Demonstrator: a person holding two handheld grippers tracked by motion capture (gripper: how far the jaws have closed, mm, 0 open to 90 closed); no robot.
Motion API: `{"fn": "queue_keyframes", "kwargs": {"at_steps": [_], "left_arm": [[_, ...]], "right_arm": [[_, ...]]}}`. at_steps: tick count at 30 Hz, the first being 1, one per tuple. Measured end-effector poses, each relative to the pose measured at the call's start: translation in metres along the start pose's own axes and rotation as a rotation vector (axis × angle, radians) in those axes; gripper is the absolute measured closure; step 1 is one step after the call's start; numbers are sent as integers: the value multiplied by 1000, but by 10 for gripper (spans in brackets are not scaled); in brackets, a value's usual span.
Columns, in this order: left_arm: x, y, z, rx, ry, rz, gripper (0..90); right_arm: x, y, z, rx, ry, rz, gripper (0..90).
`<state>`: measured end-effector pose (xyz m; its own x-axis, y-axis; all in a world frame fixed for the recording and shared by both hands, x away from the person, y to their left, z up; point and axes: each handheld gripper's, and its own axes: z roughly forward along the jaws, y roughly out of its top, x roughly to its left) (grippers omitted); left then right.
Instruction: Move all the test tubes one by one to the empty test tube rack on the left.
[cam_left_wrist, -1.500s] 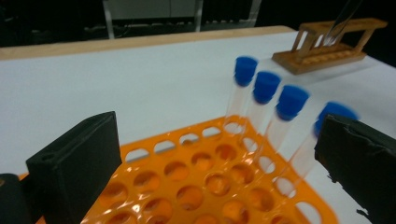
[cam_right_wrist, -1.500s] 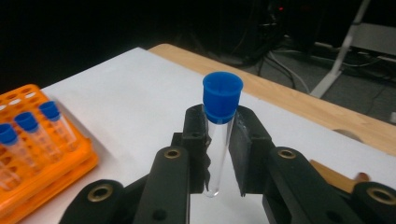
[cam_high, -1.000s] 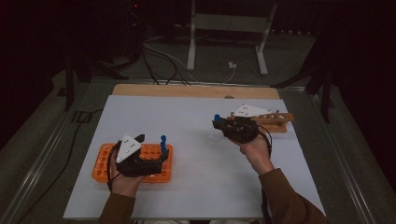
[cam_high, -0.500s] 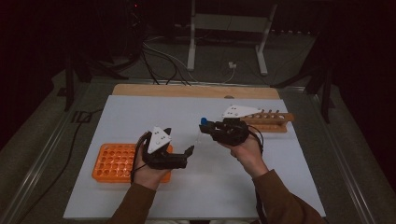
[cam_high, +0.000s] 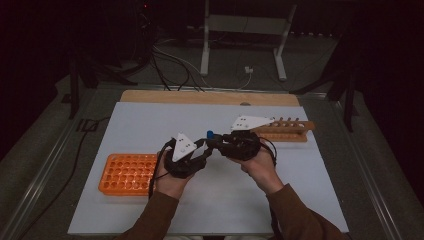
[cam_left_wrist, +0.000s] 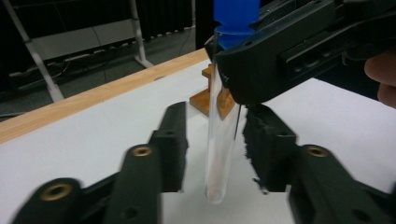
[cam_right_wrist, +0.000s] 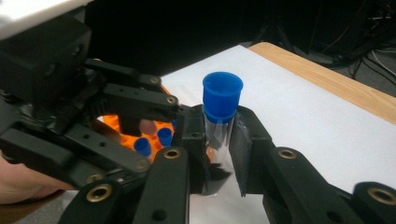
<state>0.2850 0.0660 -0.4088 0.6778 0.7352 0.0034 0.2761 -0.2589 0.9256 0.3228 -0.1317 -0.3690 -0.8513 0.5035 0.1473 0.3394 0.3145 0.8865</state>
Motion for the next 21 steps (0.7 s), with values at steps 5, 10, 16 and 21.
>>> {"fn": "queue_keyframes", "kwargs": {"at_steps": [5, 10, 16, 21], "left_arm": [[-1, 0, -1, -11, -14, 7, 765], [0, 0, -2, -7, -16, 9, 775], [5, -1, -6, -13, -8, -14, 777], [10, -4, -13, -27, -7, -42, 777]], "right_arm": [[1, 0, 0, 4, 4, -6, 763], [1, 0, 0, 3, 8, -7, 713], [-8, -1, -8, -29, 2, 26, 380], [-22, -8, -19, -35, -89, 45, 192]]}}
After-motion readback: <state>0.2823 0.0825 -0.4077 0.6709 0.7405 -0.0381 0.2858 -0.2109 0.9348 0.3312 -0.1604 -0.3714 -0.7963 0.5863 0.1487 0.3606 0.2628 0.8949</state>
